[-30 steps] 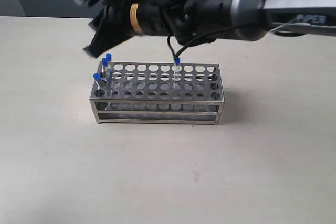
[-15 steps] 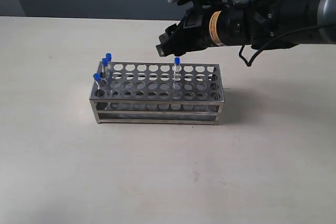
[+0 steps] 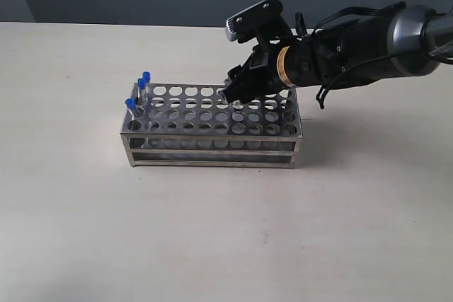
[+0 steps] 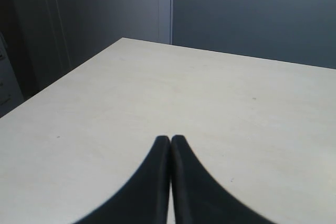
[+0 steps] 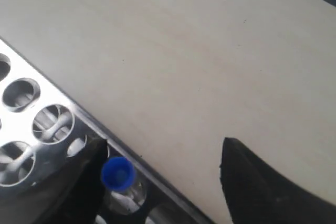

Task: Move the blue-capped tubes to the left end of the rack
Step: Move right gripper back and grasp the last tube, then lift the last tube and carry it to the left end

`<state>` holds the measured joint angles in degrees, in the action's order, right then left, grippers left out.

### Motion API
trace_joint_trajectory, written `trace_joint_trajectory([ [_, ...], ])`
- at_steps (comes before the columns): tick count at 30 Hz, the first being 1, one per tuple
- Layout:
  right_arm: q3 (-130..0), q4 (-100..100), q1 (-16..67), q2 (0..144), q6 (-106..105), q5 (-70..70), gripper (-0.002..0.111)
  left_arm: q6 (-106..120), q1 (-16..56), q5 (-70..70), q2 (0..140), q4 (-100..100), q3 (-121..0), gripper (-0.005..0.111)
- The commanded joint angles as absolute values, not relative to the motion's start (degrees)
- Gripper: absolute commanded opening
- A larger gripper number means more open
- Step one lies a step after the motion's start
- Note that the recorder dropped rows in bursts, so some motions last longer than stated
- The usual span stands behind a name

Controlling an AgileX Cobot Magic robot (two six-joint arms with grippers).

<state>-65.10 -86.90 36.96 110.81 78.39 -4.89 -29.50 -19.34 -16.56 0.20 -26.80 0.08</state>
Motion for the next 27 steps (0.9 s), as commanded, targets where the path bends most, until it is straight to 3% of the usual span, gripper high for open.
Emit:
trace_joint_trajectory([
  [1, -64.9, -86.8, 36.7, 111.0, 78.0, -4.8, 0.054, -29.6, -19.4, -16.6, 0.0, -26.8, 0.0, 0.001],
  [9, -64.9, -86.4, 36.7, 110.3, 78.0, -6.7, -0.001, -29.6, -19.4, -16.6, 0.0, -26.8, 0.0, 0.001],
  [20, -64.9, -88.8, 36.7, 102.5, 78.0, -8.4, 0.0, -29.6, -19.4, -16.7, 0.0, -26.8, 0.0, 0.001],
  [27, -66.0, -88.8, 38.2, 100.2, 78.0, -22.8, 0.0, -29.6, -19.4, -16.7, 0.0, -26.8, 0.0, 0.001],
])
